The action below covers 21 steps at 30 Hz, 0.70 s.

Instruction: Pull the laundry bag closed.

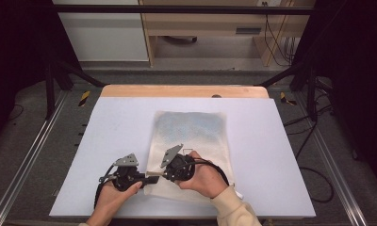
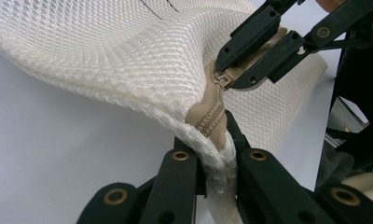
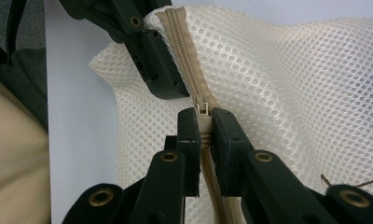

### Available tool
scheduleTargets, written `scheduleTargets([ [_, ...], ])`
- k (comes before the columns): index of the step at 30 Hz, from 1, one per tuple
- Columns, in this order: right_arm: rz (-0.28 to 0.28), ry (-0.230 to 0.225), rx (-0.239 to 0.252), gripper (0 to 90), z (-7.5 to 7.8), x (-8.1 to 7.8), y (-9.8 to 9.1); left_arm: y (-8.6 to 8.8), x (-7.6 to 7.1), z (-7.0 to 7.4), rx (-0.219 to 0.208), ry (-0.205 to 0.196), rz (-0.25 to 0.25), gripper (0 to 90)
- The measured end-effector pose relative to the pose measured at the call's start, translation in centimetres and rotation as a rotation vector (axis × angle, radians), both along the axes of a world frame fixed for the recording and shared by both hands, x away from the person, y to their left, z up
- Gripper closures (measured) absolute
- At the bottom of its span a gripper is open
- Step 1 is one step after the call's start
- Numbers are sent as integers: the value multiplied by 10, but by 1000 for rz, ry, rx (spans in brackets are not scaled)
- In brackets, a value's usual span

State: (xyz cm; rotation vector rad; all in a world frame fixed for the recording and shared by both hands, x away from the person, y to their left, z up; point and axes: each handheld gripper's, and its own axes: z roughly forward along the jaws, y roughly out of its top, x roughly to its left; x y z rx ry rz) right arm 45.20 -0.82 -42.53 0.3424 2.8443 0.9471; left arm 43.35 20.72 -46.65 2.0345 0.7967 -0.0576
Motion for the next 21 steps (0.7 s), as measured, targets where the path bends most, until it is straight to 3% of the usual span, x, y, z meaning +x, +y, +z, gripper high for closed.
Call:
scheduleTargets([
  [21, -21, -2, -15, 822, -2, 0, -10, 1, 0, 0, -5, 4, 1, 864],
])
